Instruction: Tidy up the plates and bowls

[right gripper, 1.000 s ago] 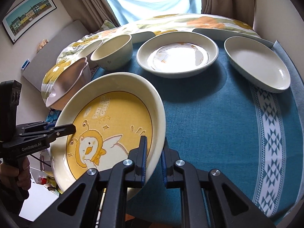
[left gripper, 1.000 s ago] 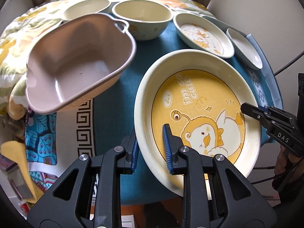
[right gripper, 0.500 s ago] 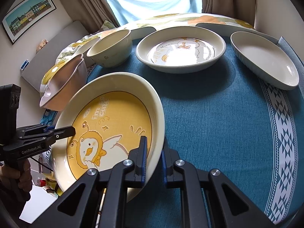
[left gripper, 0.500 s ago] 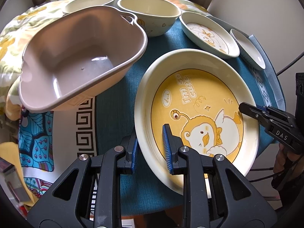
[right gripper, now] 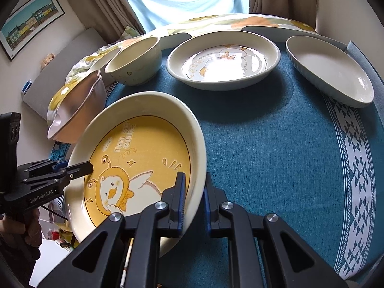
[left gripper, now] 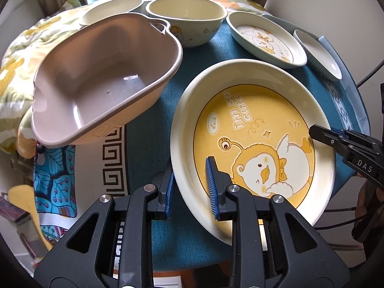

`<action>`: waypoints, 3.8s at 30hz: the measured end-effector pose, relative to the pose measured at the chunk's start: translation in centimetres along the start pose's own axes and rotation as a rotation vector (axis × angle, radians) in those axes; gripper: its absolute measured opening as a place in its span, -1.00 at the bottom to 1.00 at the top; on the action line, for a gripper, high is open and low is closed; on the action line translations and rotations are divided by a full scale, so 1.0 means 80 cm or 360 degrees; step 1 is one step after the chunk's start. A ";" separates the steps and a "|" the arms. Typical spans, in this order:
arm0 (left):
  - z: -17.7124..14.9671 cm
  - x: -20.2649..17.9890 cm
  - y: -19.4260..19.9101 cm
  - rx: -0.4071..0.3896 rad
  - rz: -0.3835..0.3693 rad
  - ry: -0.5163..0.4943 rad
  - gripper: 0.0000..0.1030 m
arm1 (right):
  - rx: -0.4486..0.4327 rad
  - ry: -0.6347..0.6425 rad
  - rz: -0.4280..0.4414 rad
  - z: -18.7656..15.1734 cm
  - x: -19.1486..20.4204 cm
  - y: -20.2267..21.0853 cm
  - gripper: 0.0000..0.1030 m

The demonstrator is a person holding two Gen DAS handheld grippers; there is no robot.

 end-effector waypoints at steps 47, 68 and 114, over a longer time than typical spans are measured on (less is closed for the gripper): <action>0.217 -0.336 0.129 -0.0252 -0.0556 -0.0592 1.00 | -0.0289 -0.0527 -0.0420 0.064 -0.226 0.247 0.82; 0.250 -0.423 -0.196 0.0555 -0.0465 -0.0600 -0.27 | 0.0000 -0.0967 -0.0104 0.029 -0.367 0.051 -0.36; 0.193 -0.284 0.019 0.0071 -0.0306 -0.0426 -0.73 | -0.0137 -0.0392 -0.0218 0.085 -0.217 0.138 -0.76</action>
Point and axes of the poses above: each gripper's, at about its wrist camera, not at the fingertips, and y roughly against the way its jaws point, x to its left, z to its top, the point moved 6 cm from there along -y, roughly the way its jaws point, and after that the axes turned 14 degrees about y, right-handed, at the moved point
